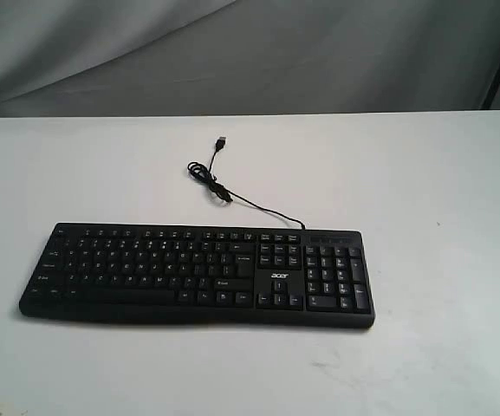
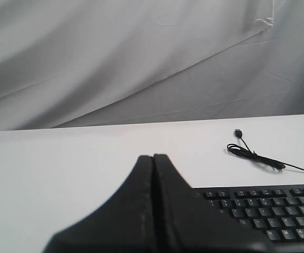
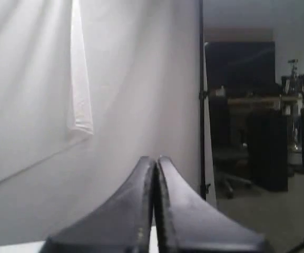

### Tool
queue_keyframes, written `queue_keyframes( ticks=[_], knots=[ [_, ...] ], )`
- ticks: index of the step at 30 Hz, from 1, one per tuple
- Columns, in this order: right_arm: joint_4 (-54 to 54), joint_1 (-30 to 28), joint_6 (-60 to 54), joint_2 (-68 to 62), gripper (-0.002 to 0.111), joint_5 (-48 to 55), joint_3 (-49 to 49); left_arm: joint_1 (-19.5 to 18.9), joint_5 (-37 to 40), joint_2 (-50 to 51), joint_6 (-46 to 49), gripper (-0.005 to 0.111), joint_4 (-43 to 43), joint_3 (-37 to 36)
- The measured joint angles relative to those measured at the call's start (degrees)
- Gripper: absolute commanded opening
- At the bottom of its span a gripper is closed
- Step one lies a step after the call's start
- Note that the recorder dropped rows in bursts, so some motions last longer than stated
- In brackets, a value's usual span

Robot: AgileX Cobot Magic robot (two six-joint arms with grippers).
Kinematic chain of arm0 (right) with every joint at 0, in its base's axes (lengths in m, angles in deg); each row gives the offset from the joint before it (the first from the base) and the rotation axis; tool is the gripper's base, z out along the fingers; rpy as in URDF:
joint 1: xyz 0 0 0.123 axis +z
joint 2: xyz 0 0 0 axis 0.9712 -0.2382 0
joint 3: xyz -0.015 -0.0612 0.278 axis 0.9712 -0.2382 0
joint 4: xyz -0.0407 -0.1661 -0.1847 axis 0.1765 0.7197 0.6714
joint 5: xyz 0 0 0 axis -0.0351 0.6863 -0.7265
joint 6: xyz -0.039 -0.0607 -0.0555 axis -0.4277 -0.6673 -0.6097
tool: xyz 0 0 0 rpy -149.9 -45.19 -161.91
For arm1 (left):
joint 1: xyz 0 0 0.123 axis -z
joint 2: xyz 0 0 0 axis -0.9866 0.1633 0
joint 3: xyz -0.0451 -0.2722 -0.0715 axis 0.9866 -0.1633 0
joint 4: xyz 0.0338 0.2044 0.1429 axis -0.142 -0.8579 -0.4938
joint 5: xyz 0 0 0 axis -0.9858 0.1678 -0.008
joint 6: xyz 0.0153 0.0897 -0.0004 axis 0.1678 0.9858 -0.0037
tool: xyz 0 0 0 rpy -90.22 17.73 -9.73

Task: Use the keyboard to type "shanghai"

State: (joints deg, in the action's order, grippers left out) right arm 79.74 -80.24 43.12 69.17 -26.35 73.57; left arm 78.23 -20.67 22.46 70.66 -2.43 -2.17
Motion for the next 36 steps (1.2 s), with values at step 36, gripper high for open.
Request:
queue_keyframes(
  ticks=[36],
  knots=[
    [97.57, 9.28, 41.75, -80.18, 0.000, 34.31, 71.54, 0.00, 0.00, 0.00, 0.00, 0.000, 0.00, 0.00]
  ],
)
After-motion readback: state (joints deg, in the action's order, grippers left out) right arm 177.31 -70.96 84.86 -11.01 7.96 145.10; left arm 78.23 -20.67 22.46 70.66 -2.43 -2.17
